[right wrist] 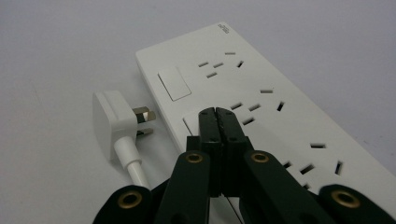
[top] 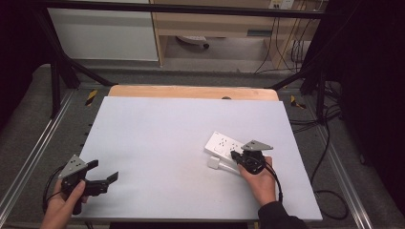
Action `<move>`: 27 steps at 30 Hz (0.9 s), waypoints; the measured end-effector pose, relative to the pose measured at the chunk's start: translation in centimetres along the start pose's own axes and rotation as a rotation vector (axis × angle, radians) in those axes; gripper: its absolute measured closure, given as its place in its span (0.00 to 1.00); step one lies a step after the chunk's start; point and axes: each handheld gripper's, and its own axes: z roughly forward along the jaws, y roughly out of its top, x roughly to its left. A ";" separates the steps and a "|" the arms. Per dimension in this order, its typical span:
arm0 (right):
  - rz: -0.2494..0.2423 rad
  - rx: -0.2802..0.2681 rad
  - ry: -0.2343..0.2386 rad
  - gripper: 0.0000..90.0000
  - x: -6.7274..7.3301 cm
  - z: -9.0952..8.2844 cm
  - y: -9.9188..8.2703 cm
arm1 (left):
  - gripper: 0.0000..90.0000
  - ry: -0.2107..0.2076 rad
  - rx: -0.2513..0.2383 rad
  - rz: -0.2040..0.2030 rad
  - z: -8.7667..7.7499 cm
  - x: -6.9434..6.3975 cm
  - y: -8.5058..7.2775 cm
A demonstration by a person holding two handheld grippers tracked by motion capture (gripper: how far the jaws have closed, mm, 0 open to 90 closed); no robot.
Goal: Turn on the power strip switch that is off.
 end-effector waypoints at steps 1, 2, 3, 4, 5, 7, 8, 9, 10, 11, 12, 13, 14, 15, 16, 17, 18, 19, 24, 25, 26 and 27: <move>0.001 0.000 0.001 1.00 0.0 0.0 0.0 | 0.07 0.000 0.000 0.000 0.0 0.0 0.0; 0.007 -0.001 0.001 1.00 0.0 0.0 0.0 | 0.07 0.000 0.000 0.000 0.0 0.0 0.0; 0.008 -0.002 0.003 1.00 0.0 0.0 0.0 | 0.07 0.000 0.000 0.001 0.0 0.0 0.0; 0.009 -0.003 0.006 1.00 0.0 0.0 0.0 | 0.07 0.000 0.000 0.000 0.0 0.0 0.0; 0.008 -0.003 0.007 1.00 0.0 0.0 0.0 | 0.07 0.000 0.000 0.000 0.0 0.0 0.0; 0.006 -0.003 0.010 1.00 0.0 0.0 0.0 | 0.07 0.000 0.000 0.000 0.0 0.0 0.0; 0.005 -0.004 0.010 1.00 0.1 0.1 0.0 | 0.07 0.001 0.000 0.000 0.0 0.0 0.0; 0.008 -0.004 0.011 1.00 0.1 0.1 0.0 | 0.07 0.000 0.001 0.000 0.0 0.0 0.0; 0.003 -0.006 0.011 1.00 0.1 0.1 0.0 | 0.07 0.000 0.000 0.000 0.0 0.0 0.0; 0.003 -0.007 0.009 1.00 0.1 0.1 0.0 | 0.07 0.000 0.001 0.000 0.0 0.0 0.0; 0.003 -0.008 0.009 1.00 0.1 0.1 0.0 | 0.07 0.000 0.001 0.001 0.0 0.0 0.0; 0.001 -0.008 0.008 1.00 0.1 0.1 0.0 | 0.07 0.000 0.001 0.000 0.0 0.0 0.0; 0.004 -0.010 0.009 1.00 0.1 0.1 0.0 | 0.07 0.000 0.001 0.000 0.0 0.0 0.0; 0.004 -0.011 0.010 1.00 0.1 0.1 0.0 | 0.07 0.000 0.001 0.000 0.0 0.0 0.0; 0.004 -0.013 0.009 1.00 0.1 0.1 0.0 | 0.07 0.000 0.001 0.000 0.0 0.0 0.0; 0.003 -0.014 0.009 1.00 0.1 0.1 0.0 | 0.07 0.000 0.001 0.000 0.0 0.0 0.0; 0.003 -0.017 0.008 1.00 0.1 0.1 0.0 | 0.07 0.000 0.002 0.000 0.0 0.0 0.0; 0.003 -0.020 0.008 1.00 0.0 0.1 0.1 | 0.07 0.000 0.002 -0.001 0.0 0.0 0.0; 0.015 -0.029 0.004 0.95 0.0 0.0 0.1 | 0.07 0.003 0.002 -0.001 0.0 0.0 0.0; 0.016 -0.032 0.004 0.94 0.0 0.0 0.1 | 0.07 0.004 0.002 -0.002 0.1 0.0 0.0; 0.018 -0.038 0.003 0.93 0.0 -0.1 0.1 | 0.07 0.004 0.003 -0.003 0.1 0.0 0.0; 0.017 -0.043 0.001 0.92 0.0 -0.1 0.1 | 0.07 0.004 0.003 -0.002 0.1 0.0 0.0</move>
